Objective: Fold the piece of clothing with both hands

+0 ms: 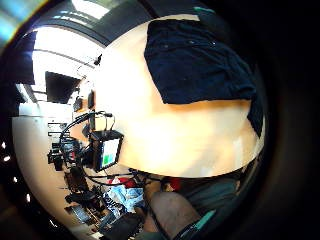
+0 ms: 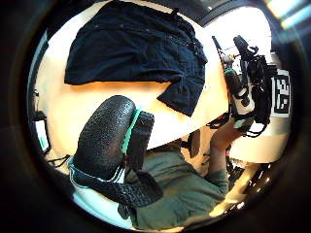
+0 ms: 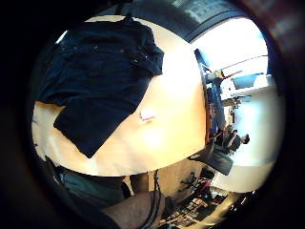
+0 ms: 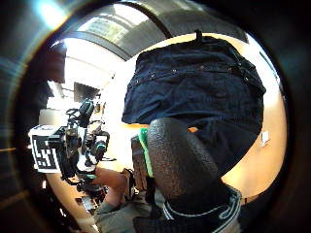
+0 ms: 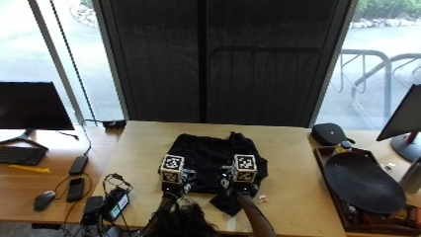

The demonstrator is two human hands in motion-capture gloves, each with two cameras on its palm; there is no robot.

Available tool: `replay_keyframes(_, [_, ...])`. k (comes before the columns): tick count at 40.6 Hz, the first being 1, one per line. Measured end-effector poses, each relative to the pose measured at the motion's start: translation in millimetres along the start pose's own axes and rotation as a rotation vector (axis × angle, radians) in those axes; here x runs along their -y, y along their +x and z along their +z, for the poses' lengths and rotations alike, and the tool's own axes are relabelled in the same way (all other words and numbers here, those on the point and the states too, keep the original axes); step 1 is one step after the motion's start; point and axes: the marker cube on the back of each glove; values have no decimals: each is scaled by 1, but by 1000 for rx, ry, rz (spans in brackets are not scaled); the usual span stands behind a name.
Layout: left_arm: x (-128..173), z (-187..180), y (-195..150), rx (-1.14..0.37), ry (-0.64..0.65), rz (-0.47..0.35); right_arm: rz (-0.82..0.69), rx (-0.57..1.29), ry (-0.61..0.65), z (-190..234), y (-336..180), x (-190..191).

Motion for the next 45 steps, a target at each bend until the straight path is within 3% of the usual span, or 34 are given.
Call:
replay_keyframes(9, [2,10,1,-13,-39,6,7,-20,6,-6,0,-4])
replay_keyframes(30, [9,3,2,-58,23,49,-9,-41,46,-23,1,-17])
replay_keyframes(38, [19,18,1,-74,61,37,-7,-53,36,-6,11,-20])
replay_keyframes(45, [30,48,2,-44,-23,38,23,-126,-39,36,26,-11])
